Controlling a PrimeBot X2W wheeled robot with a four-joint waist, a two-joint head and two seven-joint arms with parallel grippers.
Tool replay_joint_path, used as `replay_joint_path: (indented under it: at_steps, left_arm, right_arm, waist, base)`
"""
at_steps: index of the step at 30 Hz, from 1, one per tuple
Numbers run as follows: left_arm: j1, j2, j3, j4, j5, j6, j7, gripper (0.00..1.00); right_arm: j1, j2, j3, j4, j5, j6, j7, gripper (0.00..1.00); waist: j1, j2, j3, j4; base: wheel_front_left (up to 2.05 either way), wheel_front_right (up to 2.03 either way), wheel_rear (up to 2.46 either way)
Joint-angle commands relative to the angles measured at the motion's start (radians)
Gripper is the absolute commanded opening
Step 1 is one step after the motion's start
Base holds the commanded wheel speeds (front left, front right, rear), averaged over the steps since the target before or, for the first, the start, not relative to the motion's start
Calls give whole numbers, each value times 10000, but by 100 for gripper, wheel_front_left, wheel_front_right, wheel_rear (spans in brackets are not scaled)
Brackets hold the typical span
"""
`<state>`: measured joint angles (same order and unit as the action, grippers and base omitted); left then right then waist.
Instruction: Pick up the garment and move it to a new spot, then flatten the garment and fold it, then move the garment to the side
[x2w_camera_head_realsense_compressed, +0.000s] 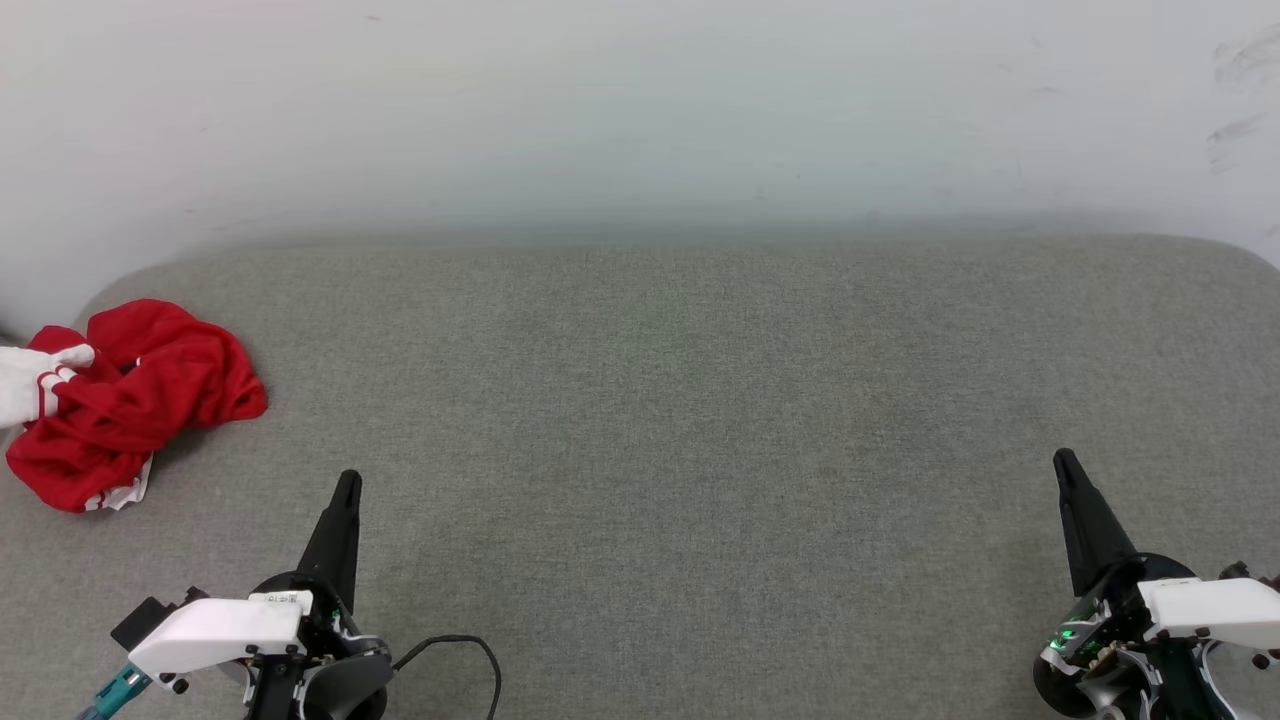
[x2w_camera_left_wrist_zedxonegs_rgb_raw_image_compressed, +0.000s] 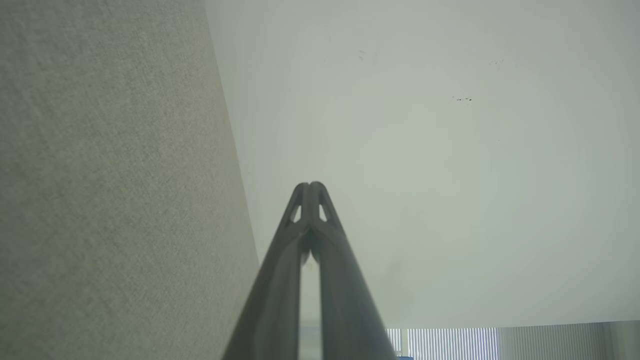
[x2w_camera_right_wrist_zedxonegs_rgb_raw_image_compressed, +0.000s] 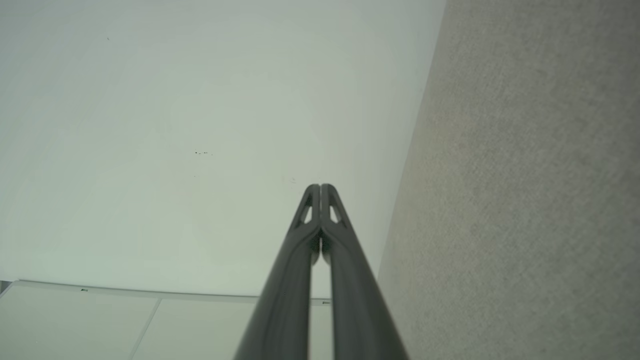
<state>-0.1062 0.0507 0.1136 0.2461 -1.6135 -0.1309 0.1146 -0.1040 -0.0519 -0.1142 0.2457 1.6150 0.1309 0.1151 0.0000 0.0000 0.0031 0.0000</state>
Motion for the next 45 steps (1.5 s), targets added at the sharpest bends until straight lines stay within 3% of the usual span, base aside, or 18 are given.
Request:
replay_joint_path:
  at_steps: [1, 6, 7, 20, 32, 45]
  left_arm:
    - [-74, -10, 20, 0, 15, -15, 19, 0]
    - [-74, -10, 24, 0, 15, -15, 19, 0]
    - [10, -2, -2, 24, -1, 2, -4, 100]
    - [323, -24, -112, -19, 395, 2, -510, 100]
    - [267, -19, 120, -351, 2403, 76, -1052, 100]
    - [324, -14, -237, -1252, 5050, 748, -1567, 100]
  right_arm:
    - [-118, 25, 5, 2, -45, -3, 7, 0]
    - [-118, 25, 6, 2, -44, -3, 6, 0]
    - [13, 0, 0, 19, 0, 0, -3, 100]
    - [354, 11, 7, 116, -733, 0, -506, 100]
    - [438, 11, -34, -583, -3177, 0, -1049, 100]
    - [533, 11, 136, -1378, -5858, 0, -1566, 100]
  waist:
    - [0, 0, 0, 0]
    - [0, 0, 0, 0]
    - [0, 0, 0, 0]
    - [0, 0, 17, 0]
    - [0, 0, 42, 4]
    - [0, 0, 93, 8]
  base:
    - [0, 0, 0]
    - [0, 0, 0]
    - [0, 0, 0]
    - [0, 0, 0]
    - [0, 0, 0]
    - [0, 0, 0]
